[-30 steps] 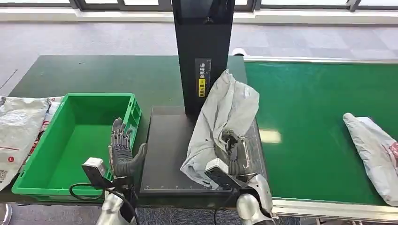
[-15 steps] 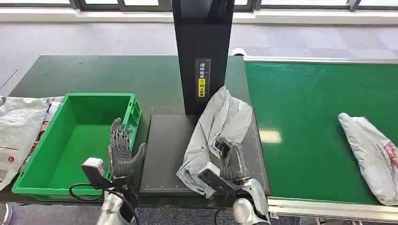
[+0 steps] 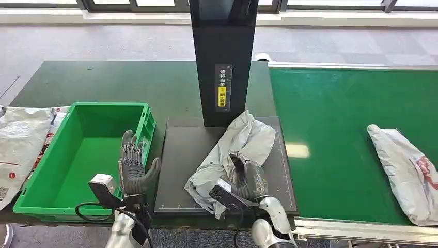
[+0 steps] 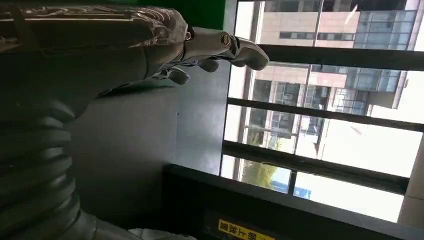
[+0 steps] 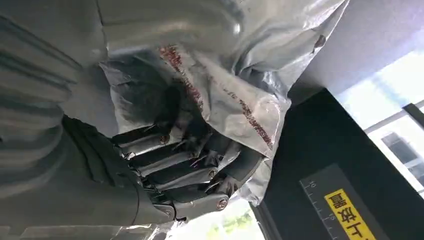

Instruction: Moved the parcel from conveyor to table for the left to box.

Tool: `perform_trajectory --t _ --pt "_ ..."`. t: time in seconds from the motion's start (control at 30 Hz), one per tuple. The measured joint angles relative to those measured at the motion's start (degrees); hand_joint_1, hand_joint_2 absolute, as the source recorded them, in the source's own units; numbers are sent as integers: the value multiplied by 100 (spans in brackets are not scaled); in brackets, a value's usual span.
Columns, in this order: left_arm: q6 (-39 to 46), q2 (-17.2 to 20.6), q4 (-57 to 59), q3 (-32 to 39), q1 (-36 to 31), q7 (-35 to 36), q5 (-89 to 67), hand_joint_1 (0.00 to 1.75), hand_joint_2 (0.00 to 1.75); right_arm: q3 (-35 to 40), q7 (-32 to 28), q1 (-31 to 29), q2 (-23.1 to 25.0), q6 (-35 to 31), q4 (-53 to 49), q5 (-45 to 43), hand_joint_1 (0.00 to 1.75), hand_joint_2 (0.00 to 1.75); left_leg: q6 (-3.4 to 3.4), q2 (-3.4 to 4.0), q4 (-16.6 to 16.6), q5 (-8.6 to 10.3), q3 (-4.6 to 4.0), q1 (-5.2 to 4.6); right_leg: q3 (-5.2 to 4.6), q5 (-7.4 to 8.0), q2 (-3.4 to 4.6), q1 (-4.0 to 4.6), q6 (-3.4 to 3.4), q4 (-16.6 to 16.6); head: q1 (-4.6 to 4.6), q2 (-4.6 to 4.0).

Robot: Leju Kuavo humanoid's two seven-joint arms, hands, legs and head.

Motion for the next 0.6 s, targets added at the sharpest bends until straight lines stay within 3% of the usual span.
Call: perform_trajectory --t 0.4,0.6 --pt "0 0 -13 4 4 0 0 0 175 -2 -7 -31 -2 -88 125 0 0 175 0 0 0 0 0 0 1 0 0 0 0 0 0 0" --pt "20 0 -44 74 25 0 2 0 175 -2 -281 -68 0 -497 179 -192 0 175 0 -1 0 0 0 0 1 0 -1 0 0 0 0 0"
